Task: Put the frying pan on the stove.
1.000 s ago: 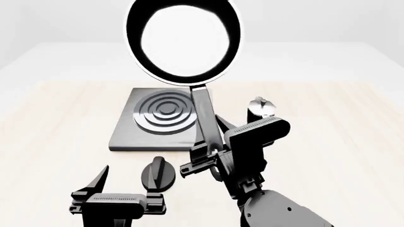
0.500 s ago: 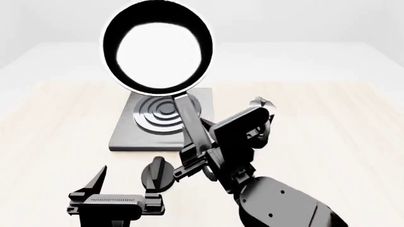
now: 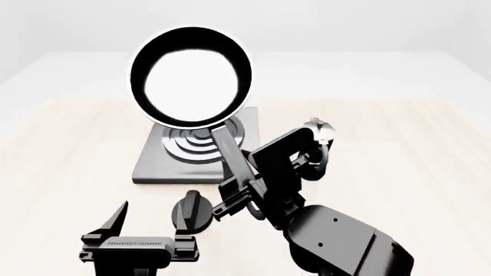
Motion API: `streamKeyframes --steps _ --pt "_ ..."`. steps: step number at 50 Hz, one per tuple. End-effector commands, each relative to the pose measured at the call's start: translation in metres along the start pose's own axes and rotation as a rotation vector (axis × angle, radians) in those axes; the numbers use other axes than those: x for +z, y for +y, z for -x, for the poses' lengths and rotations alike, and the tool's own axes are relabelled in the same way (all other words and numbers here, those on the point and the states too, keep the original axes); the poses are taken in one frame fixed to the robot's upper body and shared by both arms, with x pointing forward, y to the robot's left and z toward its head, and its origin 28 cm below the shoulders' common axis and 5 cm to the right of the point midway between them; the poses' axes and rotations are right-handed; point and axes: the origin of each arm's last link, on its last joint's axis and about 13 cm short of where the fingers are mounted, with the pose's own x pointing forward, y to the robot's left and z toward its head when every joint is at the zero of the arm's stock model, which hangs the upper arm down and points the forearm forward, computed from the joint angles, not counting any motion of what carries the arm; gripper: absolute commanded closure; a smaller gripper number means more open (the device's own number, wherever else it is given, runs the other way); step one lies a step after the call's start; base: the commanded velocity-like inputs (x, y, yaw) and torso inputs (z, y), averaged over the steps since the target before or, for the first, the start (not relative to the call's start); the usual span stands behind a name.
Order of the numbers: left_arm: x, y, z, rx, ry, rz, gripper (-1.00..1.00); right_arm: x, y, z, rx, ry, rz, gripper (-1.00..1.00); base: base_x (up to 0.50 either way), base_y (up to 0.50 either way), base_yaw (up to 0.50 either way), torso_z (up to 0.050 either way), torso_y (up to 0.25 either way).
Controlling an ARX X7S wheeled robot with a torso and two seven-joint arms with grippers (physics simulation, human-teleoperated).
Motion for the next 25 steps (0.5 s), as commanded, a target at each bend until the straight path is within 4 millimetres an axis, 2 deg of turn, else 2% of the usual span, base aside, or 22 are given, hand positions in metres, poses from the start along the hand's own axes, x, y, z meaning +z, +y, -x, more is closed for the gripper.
streamKeyframes --steps 1,19,25 --pt "0.0003 0.0004 -0.0006 0.002 -0.001 0.000 -1.00 0.0151 -0.0098 -0.0073 -0.049 -0.046 0.066 1.00 0.00 0.00 0.00 0.000 0.000" --pt "0.0007 0.0010 -0.0001 0.003 -0.002 0.005 -1.00 0.0148 -0.0171 -0.0130 -0.049 0.005 0.093 1.00 0.00 0.00 0.00 0.001 0.002" --pt "0.0006 0.0010 -0.0001 0.003 -0.002 0.005 -1.00 0.0115 -0.0191 -0.0154 -0.024 0.027 0.045 1.00 0.00 0.00 0.00 0.000 0.002"
